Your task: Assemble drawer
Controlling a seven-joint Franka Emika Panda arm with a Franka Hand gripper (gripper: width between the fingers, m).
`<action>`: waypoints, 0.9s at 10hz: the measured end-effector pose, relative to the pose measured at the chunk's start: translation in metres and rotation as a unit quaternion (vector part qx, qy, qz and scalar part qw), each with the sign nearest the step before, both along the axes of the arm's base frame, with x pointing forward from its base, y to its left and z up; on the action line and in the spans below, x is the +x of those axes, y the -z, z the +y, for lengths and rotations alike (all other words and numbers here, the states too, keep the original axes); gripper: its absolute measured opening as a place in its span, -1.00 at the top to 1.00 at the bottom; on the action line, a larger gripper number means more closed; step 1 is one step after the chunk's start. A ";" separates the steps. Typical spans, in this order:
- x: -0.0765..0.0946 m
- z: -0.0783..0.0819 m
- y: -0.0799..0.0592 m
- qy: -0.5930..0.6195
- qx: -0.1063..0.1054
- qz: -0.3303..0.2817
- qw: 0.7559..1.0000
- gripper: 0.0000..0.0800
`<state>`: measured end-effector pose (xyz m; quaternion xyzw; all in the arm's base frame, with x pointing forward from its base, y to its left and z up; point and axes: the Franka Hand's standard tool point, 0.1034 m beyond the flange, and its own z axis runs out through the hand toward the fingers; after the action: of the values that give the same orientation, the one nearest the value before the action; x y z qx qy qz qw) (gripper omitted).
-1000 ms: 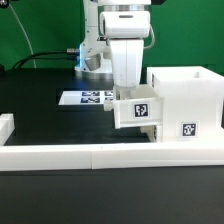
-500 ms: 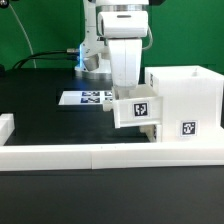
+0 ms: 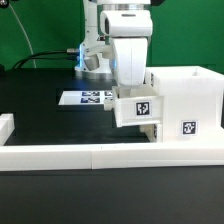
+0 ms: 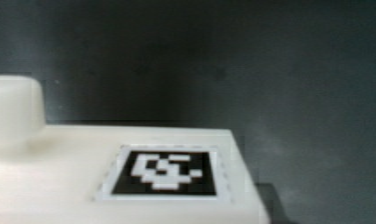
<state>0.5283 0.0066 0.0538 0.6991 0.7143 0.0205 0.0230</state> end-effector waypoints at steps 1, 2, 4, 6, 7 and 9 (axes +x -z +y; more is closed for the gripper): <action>0.000 0.000 0.000 0.001 -0.002 0.000 1.000 0.89; 0.000 0.000 0.000 0.007 -0.004 -0.001 1.000 0.89; 0.000 -0.007 0.000 0.019 0.000 0.000 1.000 0.89; 0.000 -0.007 0.000 0.019 0.000 0.000 1.000 0.89; 0.000 -0.007 0.000 0.017 0.000 0.000 1.000 0.89; 0.001 -0.002 0.000 -0.004 -0.002 0.000 1.000 0.89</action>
Offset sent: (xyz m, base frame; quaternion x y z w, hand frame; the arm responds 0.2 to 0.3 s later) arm 0.0000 0.0000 0.0000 0.0000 0.0000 0.0000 1.0000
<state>0.5289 0.0050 0.0540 0.6959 0.7174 0.0195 0.0246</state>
